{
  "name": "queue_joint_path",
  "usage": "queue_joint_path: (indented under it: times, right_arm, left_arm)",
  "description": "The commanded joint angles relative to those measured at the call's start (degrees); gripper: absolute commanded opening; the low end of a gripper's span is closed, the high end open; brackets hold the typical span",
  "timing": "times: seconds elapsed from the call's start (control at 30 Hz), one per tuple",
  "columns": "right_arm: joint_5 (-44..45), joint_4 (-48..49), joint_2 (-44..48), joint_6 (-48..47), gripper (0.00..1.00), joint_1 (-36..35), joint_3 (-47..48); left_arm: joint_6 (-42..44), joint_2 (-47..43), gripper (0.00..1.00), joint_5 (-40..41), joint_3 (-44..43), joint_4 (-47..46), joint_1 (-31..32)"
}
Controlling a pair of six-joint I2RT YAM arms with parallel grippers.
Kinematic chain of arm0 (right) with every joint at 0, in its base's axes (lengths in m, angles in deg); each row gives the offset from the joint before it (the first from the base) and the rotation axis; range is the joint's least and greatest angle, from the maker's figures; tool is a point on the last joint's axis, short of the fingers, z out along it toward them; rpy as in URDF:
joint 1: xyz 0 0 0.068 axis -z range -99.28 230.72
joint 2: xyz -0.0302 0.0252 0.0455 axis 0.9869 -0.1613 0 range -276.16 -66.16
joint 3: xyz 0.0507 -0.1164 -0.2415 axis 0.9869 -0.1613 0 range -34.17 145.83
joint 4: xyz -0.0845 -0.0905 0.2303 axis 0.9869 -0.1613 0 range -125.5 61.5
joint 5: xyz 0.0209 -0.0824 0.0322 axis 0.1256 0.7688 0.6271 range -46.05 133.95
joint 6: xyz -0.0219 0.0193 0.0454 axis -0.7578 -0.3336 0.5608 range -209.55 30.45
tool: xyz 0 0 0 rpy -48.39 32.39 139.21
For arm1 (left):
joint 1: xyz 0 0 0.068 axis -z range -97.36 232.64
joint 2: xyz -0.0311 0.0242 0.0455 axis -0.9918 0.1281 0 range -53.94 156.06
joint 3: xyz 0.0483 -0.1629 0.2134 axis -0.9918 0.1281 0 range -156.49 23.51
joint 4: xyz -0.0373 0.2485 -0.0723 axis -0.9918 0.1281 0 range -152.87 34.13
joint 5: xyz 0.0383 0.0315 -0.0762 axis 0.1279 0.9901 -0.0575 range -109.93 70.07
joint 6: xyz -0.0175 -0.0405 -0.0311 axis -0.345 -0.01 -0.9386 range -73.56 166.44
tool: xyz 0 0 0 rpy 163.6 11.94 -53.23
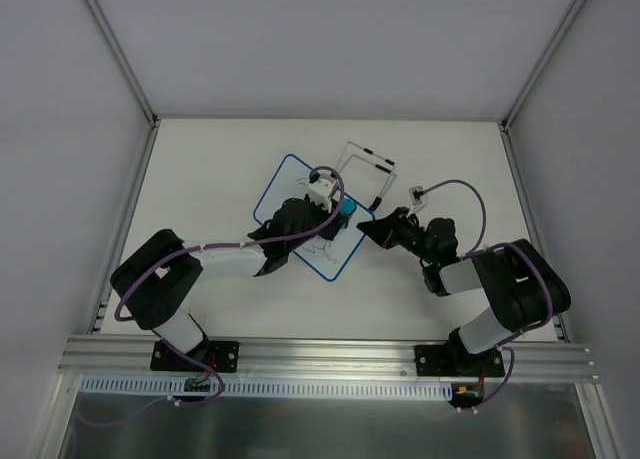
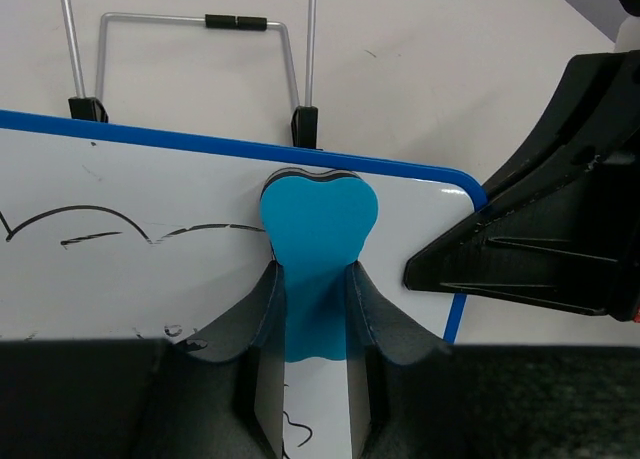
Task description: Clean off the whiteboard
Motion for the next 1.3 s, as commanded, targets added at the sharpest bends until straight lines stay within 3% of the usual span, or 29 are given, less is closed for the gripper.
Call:
queue_joint_path:
  times: [0.0, 0.07, 0.2, 0.47, 0.67, 0.83, 1.13, 1.27]
  right_arm:
    - [-6.76, 11.17, 0.68, -7.03, 0.00, -1.58, 1.09]
    - [-7.11, 11.26, 0.77, -7.11, 0.00, -1.75, 0.91]
    - [-7.20, 11.17, 0.94, -7.38, 0.00, -1.66, 0.56]
    - [-7.55, 11.17, 1.65, -7.29, 0.00, -1.66, 0.47]
    - [-7.99, 11.17, 1.91, -7.20, 0.00, -1.66, 0.56]
    - [-8.43, 11.09, 2.00, -7.20, 0.00, -1.66, 0.91]
    - [-8.08, 6.87, 5.07, -10.01, 0.00, -1.66, 0.56]
    - [-8.26, 6.34, 5.51, -10.28, 0.00, -1.66, 0.56]
  left_arm:
    - [-1.37, 2.41, 0.00, 5.28, -0.04, 4.73, 0.57]
    - [-1.45, 2.14, 0.00, 9.77, -0.56, 6.13, 0.13]
    - [-3.21, 0.22, 0.00, 11.18, -2.06, 10.35, -5.74]
    - [-2.51, 1.26, 0.00, 7.76, -5.66, 13.61, -17.17]
    - [-4.35, 5.66, 0.00, 5.22, -9.70, 15.98, -20.00]
    - [-2.70, 5.22, 0.00, -0.15, -8.57, 14.49, -17.46]
    - [-0.04, 4.69, 0.00, 3.44, -11.11, 26.86, -7.79]
    - [0.39, 4.26, 0.00, 3.89, -10.50, 28.11, -3.93]
